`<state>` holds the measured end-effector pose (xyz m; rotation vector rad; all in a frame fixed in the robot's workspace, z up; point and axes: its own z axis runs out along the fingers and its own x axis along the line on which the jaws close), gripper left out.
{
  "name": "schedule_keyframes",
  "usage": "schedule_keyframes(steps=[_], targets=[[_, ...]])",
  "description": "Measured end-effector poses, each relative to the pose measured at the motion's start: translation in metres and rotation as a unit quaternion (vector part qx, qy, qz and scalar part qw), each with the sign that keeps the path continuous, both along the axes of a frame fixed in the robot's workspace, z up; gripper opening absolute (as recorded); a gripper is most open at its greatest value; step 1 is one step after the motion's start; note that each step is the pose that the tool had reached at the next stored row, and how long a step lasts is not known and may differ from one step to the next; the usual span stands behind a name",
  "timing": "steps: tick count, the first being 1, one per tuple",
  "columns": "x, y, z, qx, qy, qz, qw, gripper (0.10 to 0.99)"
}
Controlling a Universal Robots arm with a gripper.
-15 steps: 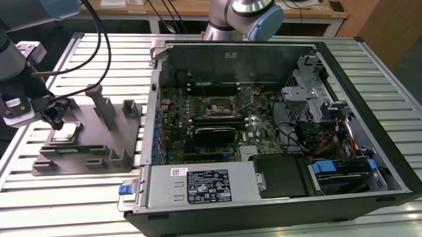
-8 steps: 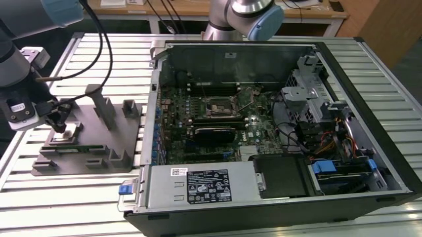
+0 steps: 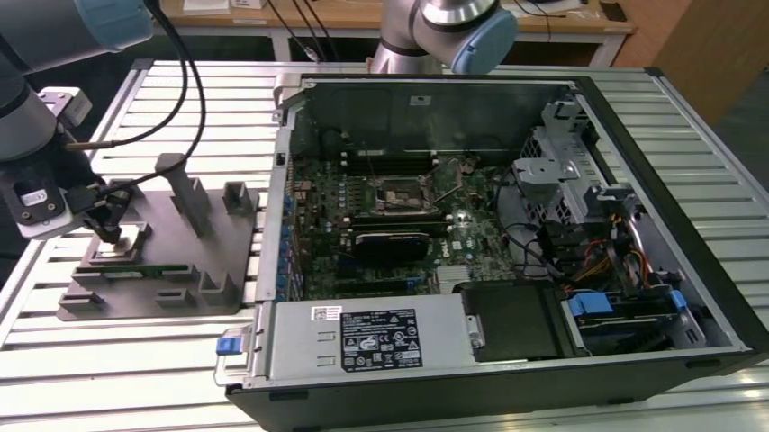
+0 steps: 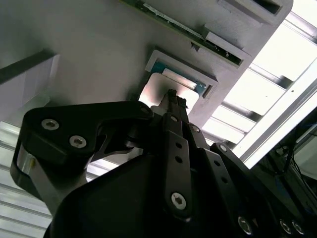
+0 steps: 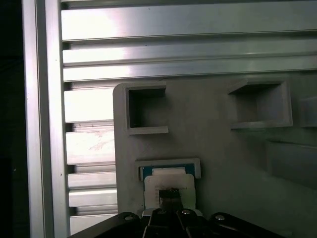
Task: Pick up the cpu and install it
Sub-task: 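Pick up the cpu and move it towards the insertion slot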
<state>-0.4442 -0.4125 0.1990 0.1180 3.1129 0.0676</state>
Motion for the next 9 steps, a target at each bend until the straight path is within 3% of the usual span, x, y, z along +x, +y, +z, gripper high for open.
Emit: schedule_keyframes(steps=[5,7,9], targets=[[0.0,0.0,-0.0001,0.0,0.0,0.0,1.0,0.114],[0.0,0.0,-0.0001,0.0,0.0,0.0,1.0,0.165],[0.0,0.0,-0.0002,0.0,0.0,0.0,1.0,0.294]])
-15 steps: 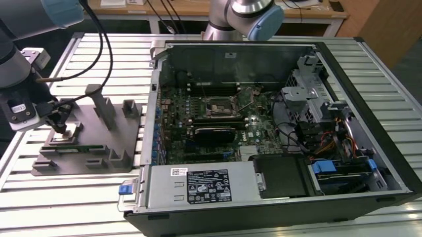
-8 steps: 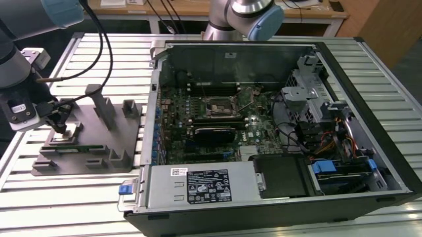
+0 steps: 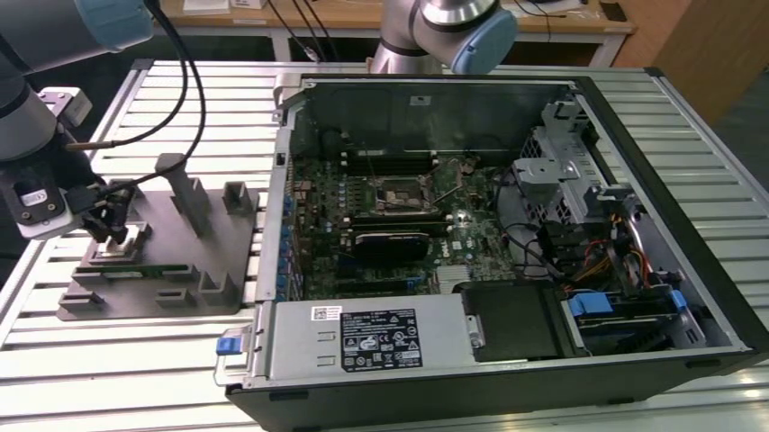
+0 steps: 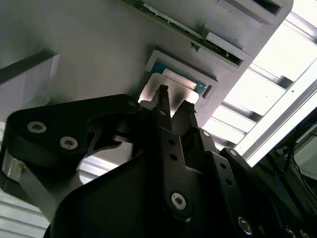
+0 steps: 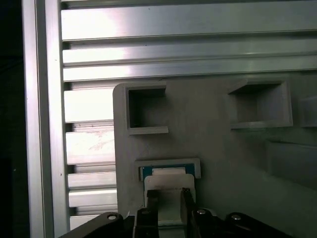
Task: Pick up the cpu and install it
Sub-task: 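Pick up the cpu and move it towards the insertion slot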
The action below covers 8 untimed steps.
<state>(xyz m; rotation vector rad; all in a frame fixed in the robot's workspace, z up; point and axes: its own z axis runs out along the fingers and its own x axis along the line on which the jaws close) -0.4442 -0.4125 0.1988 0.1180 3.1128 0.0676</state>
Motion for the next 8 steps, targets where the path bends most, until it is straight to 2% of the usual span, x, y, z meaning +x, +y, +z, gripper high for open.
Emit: schedule_keyframes(steps=[1,3,4,5,6,8], targets=[[0.0,0.0,0.0,0.0,0.0,0.0,1.0,0.294],[0.0,0.0,-0.0001,0.0,0.0,0.0,1.0,0.412],[0.0,0.0,-0.0001,0.0,0.0,0.0,1.0,0.412],[0.0,0.0,-0.0001,0.0,0.0,0.0,1.0,0.467],[0.0,0.0,-0.0001,0.0,0.0,0.0,1.0,0.467],[0.0,0.0,-0.0001,0.0,0.0,0.0,1.0,0.584]])
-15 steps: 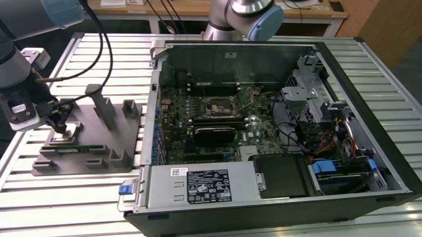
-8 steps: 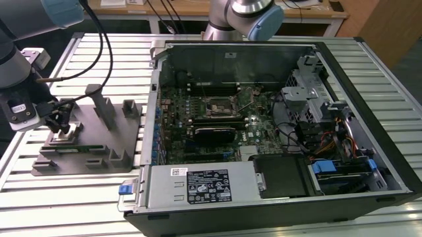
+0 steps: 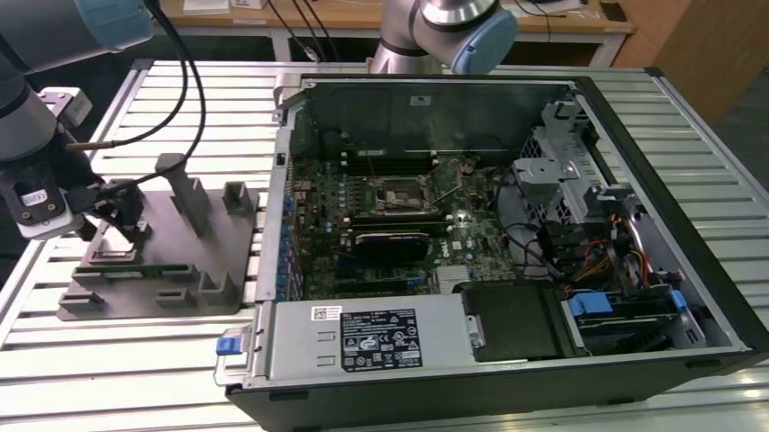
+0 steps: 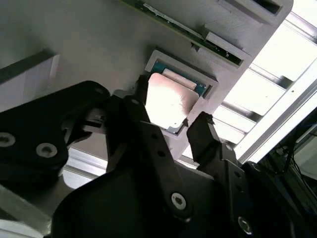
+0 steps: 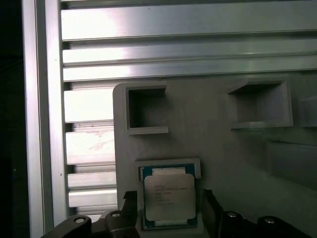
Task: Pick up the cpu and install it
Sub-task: 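Pick up the cpu and move it towards the insertion slot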
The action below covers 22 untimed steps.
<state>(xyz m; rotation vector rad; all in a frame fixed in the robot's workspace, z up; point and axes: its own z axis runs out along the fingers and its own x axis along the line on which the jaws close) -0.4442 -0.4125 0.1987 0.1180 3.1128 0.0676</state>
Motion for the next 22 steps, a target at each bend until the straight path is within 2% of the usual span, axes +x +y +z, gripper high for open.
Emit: schedule_keyframes(steps=[1,2,3,4,5,6,13,20,22], targets=[[0.0,0.0,0.0,0.0,0.0,0.0,1.0,0.584],[0.0,0.0,0.0,0.0,0.0,0.0,1.0,0.702],[0.0,0.0,0.0,0.0,0.0,0.0,1.0,0.702],[0.0,0.0,0.0,0.0,0.0,0.0,1.0,0.757],[0.0,0.0,-0.0001,0.0,0.0,0.0,1.0,0.757],[0.0,0.0,-0.0001,0.0,0.0,0.0,1.0,0.82],[0.0,0.0,-0.0043,0.0,0.0,0.011,0.9999,0.82],[0.0,0.0001,-0.0105,0.0008,0.0,0.052,0.9987,0.82],[0.0001,0.0002,-0.0132,0.0008,0.0,0.055,0.9985,0.82]])
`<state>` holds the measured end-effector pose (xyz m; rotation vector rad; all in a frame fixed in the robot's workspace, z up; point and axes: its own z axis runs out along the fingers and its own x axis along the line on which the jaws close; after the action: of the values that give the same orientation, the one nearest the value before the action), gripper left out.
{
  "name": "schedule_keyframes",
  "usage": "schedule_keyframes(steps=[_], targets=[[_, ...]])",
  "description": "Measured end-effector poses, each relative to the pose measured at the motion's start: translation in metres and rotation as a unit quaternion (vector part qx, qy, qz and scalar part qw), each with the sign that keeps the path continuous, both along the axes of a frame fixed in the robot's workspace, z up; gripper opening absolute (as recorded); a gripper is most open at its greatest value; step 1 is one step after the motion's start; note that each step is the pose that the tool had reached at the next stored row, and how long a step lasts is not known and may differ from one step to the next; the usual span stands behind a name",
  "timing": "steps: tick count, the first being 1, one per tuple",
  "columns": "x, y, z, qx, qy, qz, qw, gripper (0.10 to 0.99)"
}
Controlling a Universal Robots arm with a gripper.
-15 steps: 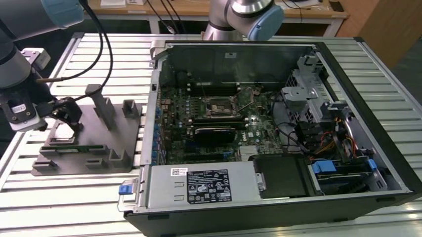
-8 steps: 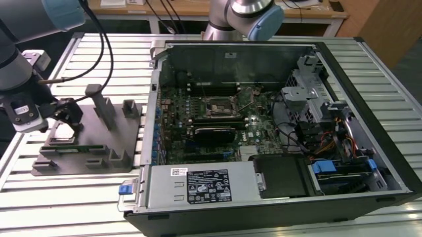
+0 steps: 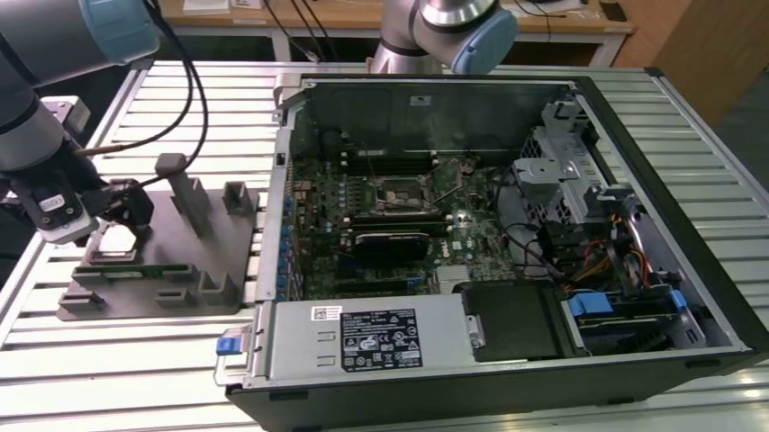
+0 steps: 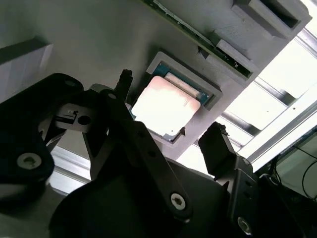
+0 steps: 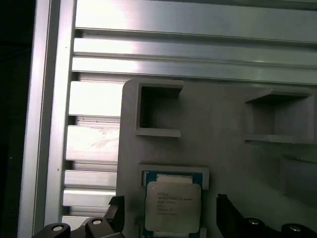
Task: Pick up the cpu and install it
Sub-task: 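Pick up the cpu and move it towards the insertion slot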
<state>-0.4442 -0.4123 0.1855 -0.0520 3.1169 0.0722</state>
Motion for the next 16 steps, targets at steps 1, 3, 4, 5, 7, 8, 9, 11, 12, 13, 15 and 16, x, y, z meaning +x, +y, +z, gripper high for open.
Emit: schedule_keyframes(steps=[1,3,4,5,7,8,9,11,12,13,15,16], targets=[[0.0,0.0003,-0.0015,0.0,0.0,0.0,1.0,0.82],[0.0,0.0006,-0.0044,0.0,0.0001,0.0,1.0,0.82],[0.0,0.0007,-0.0058,0.0,0.0001,0.0,1.0,0.82],[-0.0001,0.0007,-0.0071,0.0,0.0002,0.0,1.0,0.82],[-0.0001,0.0007,-0.0076,-0.0001,0.0003,0.0,1.0,0.82],[-0.0001,0.0007,-0.0076,-0.0001,0.0004,0.0,1.0,0.82],[-0.0001,0.0007,-0.0077,0.0,0.0003,-0.001,1.0,0.82],[0.0,0.0007,-0.008,0.0,0.0002,-0.005,1.0,0.82],[0.0,0.0007,-0.008,0.0,0.0003,-0.006,1.0,0.82],[-0.0001,0.0007,-0.008,0.0,0.0003,-0.006,1.0,0.82],[-0.0001,0.0007,-0.008,0.0,0.0002,-0.007,1.0,0.82],[-0.0001,0.0007,-0.008,0.0,0.0002,-0.007,1.0,0.82]])
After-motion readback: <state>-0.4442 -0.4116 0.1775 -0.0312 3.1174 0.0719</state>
